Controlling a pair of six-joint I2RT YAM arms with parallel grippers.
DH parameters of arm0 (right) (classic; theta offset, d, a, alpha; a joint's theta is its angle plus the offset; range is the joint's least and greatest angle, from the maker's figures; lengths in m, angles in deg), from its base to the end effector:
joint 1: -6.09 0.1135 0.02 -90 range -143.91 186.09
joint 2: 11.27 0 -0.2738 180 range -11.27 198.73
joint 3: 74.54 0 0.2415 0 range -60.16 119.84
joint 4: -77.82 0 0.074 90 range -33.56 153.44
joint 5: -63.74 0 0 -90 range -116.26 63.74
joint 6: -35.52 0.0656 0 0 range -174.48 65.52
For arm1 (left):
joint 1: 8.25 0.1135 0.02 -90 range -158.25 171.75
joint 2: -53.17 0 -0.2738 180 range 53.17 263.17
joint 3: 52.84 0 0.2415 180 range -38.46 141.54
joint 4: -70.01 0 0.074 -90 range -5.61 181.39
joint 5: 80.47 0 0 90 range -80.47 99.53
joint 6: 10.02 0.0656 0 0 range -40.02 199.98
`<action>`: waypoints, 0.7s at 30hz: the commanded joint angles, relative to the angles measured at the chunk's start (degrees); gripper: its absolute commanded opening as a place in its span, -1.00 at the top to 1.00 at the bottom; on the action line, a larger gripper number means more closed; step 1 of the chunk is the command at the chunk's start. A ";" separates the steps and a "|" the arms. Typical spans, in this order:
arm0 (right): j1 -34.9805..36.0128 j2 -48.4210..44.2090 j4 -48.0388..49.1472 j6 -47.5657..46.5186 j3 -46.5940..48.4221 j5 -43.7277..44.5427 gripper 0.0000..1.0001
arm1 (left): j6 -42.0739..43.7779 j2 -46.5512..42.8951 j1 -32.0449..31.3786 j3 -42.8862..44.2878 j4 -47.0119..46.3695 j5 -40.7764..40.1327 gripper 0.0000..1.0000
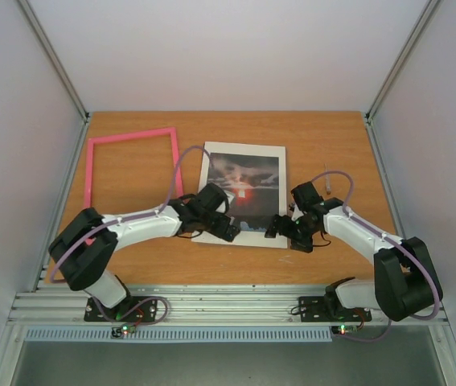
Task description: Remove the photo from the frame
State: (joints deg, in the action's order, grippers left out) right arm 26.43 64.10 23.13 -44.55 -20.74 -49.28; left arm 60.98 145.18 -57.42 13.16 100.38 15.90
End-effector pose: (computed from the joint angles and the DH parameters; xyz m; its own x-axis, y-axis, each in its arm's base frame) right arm 0.1855 0.0961 0.1591 -0.9674 -0.1893 -0.1685 -0.2438 0.8765 0.4151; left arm 0.2061 -0.2497 0.1653 -0.7727 0.3993 -0.4934 0.5717 0.7756 -0.2676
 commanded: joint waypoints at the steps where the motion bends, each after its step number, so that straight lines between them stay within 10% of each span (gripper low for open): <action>1: 1.04 -0.34 0.43 2.35 -1.62 1.70 -0.97 | -3.58 -4.42 3.57 -1.50 3.06 -1.37 -0.99; 21: 3.30 -0.17 7.84 5.74 -4.48 1.51 -0.97 | -6.31 3.87 6.29 -2.21 4.49 4.19 -0.99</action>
State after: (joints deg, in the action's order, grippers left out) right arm 29.31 64.69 26.82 -39.89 -24.04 -48.37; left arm 55.34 146.99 -51.28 11.80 104.25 17.87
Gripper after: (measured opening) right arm 0.985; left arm 0.994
